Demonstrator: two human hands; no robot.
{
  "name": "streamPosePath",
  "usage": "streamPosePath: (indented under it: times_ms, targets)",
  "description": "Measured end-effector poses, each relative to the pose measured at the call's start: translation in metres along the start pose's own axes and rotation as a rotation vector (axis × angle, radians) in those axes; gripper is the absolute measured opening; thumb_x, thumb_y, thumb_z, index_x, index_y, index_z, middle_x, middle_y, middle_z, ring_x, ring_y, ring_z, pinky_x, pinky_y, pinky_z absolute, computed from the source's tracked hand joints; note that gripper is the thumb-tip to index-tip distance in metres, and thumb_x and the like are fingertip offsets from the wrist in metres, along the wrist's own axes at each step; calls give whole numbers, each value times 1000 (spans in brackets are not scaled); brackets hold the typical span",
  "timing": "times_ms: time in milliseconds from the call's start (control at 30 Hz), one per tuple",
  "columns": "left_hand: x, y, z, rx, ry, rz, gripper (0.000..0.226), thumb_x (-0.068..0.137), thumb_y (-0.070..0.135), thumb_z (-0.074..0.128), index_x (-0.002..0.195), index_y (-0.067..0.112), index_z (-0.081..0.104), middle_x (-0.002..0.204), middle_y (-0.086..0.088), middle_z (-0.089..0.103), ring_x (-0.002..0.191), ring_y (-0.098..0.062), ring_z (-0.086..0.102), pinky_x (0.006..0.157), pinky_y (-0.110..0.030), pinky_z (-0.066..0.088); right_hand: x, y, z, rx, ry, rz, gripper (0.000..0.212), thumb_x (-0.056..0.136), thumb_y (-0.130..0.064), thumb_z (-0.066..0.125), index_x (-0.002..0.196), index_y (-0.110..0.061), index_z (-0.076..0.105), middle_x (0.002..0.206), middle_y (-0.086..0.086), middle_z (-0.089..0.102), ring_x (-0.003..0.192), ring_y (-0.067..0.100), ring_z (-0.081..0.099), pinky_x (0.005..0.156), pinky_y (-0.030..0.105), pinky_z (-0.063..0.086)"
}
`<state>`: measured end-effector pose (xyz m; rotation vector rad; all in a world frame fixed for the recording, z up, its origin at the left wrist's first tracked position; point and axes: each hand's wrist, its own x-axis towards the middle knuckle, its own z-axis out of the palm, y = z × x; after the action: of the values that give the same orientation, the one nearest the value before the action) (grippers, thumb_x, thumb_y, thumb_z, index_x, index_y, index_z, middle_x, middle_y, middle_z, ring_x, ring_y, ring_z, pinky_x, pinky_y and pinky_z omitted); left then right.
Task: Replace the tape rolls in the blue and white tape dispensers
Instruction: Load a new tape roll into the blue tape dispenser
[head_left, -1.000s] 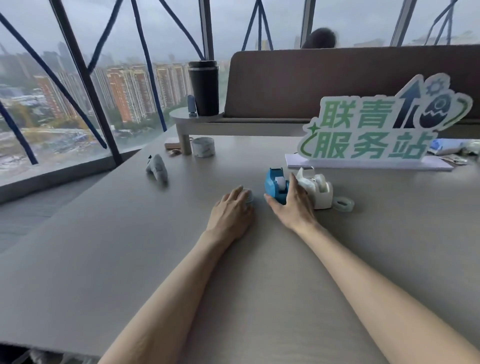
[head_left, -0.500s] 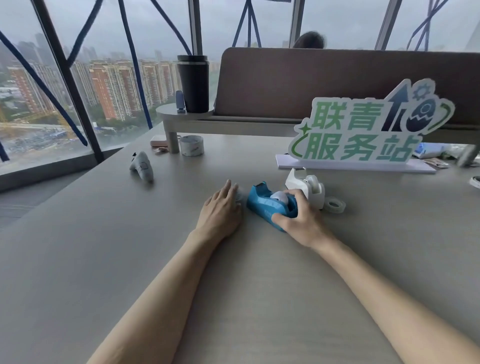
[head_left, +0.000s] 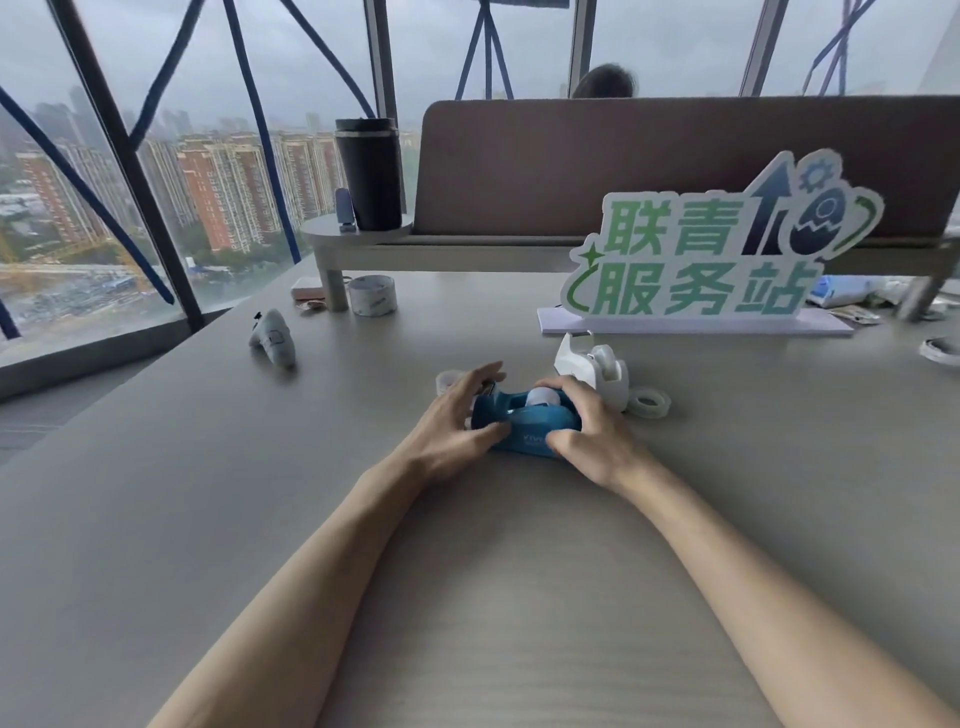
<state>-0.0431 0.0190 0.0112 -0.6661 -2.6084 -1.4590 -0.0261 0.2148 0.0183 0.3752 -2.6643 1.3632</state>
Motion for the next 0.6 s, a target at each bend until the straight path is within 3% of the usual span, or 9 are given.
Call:
streamPosePath:
  times_ms: [167, 367, 467, 600]
  targets:
    - [1, -1, -1, -16, 20, 6, 74, 77, 16, 72, 141, 25, 38, 120, 7, 52, 116, -16, 56, 95, -38, 52, -3, 7, 7, -305, 48, -148, 76, 70, 3, 49, 142, -21, 39, 131, 0, 43, 126, 16, 39, 101, 19, 29]
    - [3, -3, -2, 24, 48, 40, 74, 69, 28, 72, 138, 21, 44, 113, 8, 56, 108, -16, 60, 87, -25, 52, -3, 4, 4, -396, 102, -322, 63, 70, -10, 45, 132, -19, 53, 131, -1, 49, 123, 17, 46, 103, 23, 36]
    - [4, -4, -1, 22, 56, 42, 74, 69, 29, 72, 137, 20, 45, 115, 6, 57, 109, -15, 60, 89, -28, 53, -4, 4, 3, -410, 91, -358, 49, 80, -18, 50, 129, -20, 56, 128, -4, 53, 120, 15, 48, 99, 22, 38]
    - [6, -8, 0, -19, 53, 1, 73, 72, 24, 76, 137, 22, 44, 118, 2, 57, 112, -17, 59, 93, -35, 54, 0, 4, 0, -362, 165, -422, 28, 94, -22, 54, 119, -20, 65, 118, -5, 64, 112, 14, 58, 92, 30, 49]
